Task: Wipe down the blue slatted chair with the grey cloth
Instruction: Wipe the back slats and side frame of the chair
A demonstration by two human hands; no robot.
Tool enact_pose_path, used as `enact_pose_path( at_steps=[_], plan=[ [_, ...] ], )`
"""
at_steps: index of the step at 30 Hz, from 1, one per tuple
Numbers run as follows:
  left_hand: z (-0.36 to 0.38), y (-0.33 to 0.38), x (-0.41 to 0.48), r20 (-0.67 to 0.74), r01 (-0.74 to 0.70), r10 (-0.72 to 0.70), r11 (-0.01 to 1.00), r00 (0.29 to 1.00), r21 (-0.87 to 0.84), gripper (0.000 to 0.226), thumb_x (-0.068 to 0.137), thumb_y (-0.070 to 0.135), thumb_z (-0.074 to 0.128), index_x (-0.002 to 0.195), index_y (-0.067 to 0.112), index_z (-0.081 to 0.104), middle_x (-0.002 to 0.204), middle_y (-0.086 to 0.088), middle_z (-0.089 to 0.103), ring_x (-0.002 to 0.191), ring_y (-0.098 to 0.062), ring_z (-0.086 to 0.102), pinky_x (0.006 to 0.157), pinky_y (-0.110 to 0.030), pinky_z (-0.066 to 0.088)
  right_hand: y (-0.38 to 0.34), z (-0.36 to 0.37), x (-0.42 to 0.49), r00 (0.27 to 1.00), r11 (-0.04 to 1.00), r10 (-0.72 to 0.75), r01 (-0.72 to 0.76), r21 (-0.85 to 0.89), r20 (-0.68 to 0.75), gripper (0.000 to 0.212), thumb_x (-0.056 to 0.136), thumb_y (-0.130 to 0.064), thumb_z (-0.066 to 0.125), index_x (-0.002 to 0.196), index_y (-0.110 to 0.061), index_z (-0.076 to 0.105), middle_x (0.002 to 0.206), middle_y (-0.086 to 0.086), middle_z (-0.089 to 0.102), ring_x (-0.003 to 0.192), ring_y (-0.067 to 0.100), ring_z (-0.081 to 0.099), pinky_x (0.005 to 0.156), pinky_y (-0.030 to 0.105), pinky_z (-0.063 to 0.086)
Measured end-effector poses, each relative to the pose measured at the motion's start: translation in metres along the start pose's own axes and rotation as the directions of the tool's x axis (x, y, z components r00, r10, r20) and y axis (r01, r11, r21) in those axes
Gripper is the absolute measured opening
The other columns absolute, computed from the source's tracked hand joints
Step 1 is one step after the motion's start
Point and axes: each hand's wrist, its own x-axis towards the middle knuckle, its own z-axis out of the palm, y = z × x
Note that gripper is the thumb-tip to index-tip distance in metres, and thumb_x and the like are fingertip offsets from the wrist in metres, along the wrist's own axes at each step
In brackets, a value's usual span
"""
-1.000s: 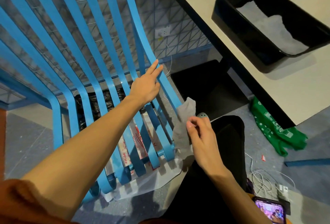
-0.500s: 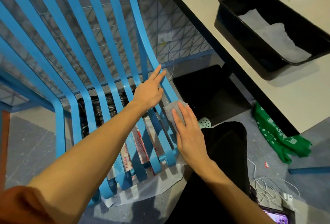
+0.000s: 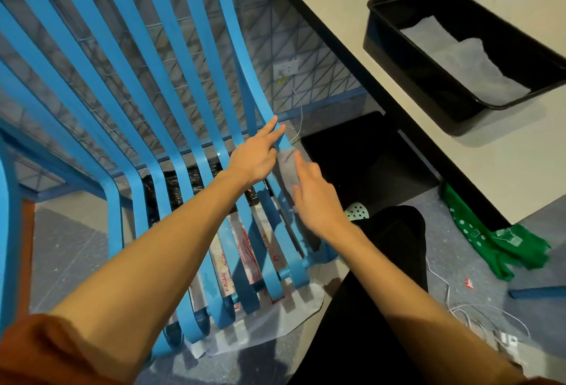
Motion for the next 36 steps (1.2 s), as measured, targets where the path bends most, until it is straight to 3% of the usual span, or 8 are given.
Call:
enact_pose_path(
  at_steps=[8,12,16,22,26,31,34,36],
  plan=[
    [0.001,0.007,-0.007,0.007,0.005,-0.005,0.999,1.000,-0.036,0.049,0.106,0.026,0.027,0.154,0.030,0.020,0.162,0.019,0.000,0.134,-0.021,0.044,0.087,-0.039,0.051,0.034,0.018,-0.104,0.999,0.983,0.033,-0.028,0.180,-0.027,0.080,0.099,-0.025,0.044,0.147,-0.047,-0.017,0.136,-0.009,0.026,0.100,0.006,0.054,0.080,0.025,0.055],
    [0.002,0.007,-0.006,-0.016,0.016,-0.017,0.997,1.000,-0.081,0.047,0.107,0.030,0.026,0.154,0.030,0.021,0.161,0.020,0.001,0.128,-0.020,0.049,0.069,-0.027,0.041,0.023,0.021,-0.075,0.992,0.994,0.043,-0.031,0.103,-0.116,0.074,0.100,-0.027,0.045,0.154,-0.028,-0.005,0.126,-0.001,0.034,0.090,0.010,0.051,0.074,0.030,0.053],
    [0.003,0.008,-0.005,-0.033,0.024,-0.028,0.992,0.999,-0.127,0.047,0.107,0.029,0.027,0.153,0.029,0.025,0.161,0.020,0.003,0.134,-0.020,0.044,0.087,-0.031,0.044,0.011,0.009,-0.052,0.998,0.997,0.037,-0.040,-0.063,-0.046,0.073,0.099,-0.029,0.046,0.155,-0.019,-0.001,0.132,0.007,0.035,0.103,0.019,0.051,0.083,0.034,0.050],
    [0.009,0.008,-0.007,-0.015,0.048,-0.052,0.980,0.999,-0.192,0.047,0.107,0.035,0.025,0.153,0.031,0.023,0.161,0.021,0.002,0.142,-0.014,0.032,0.101,-0.029,0.035,-0.010,0.007,0.000,0.999,0.957,0.040,-0.042,-0.288,-0.012,0.073,0.100,-0.022,0.048,0.155,-0.008,0.001,0.133,0.015,0.043,0.097,0.023,0.060,0.069,0.029,0.041],
    [0.010,0.009,-0.009,0.026,0.083,-0.079,0.964,0.997,-0.251,0.051,0.105,0.047,0.022,0.154,0.033,0.019,0.160,0.022,0.005,0.144,-0.009,0.027,0.111,-0.032,0.029,-0.023,0.009,0.046,0.997,0.959,0.066,-0.053,-0.279,0.037,0.079,0.095,-0.013,0.052,0.154,-0.004,-0.001,0.136,0.017,0.041,0.108,0.028,0.058,0.087,0.035,0.048],
    [-0.007,0.008,-0.005,-0.023,0.107,-0.133,0.880,0.991,-0.462,0.050,0.102,0.056,0.019,0.150,0.050,0.009,0.159,0.022,0.013,0.144,-0.003,0.022,0.118,-0.031,0.022,-0.042,0.009,0.113,0.997,0.978,0.069,-0.059,-0.201,0.046,0.065,0.097,-0.015,0.049,0.152,-0.006,0.014,0.134,0.017,0.044,0.108,0.031,0.058,0.088,0.039,0.051],
    [-0.011,0.001,-0.016,0.008,0.173,-0.192,0.867,0.981,-0.468,0.049,0.099,0.063,0.016,0.147,0.058,0.008,0.157,0.021,0.018,0.131,-0.011,0.042,0.098,-0.042,0.048,-0.052,0.010,0.139,0.996,0.965,0.071,-0.053,-0.256,0.060,0.080,0.096,-0.014,0.052,0.154,-0.007,-0.003,0.139,0.020,0.038,0.112,0.035,0.057,0.086,0.042,0.051],
    [-0.013,-0.001,-0.021,0.063,0.280,-0.303,0.755,0.951,-0.593,0.054,0.097,0.065,0.020,0.149,0.050,0.020,0.151,0.014,0.038,0.105,-0.021,0.062,0.077,-0.032,0.053,-0.051,0.007,0.142,0.994,0.972,0.063,-0.040,-0.234,0.091,0.085,0.095,-0.014,0.054,0.154,-0.007,-0.008,0.143,0.022,0.033,0.116,0.038,0.054,0.088,0.044,0.048]
  ],
)
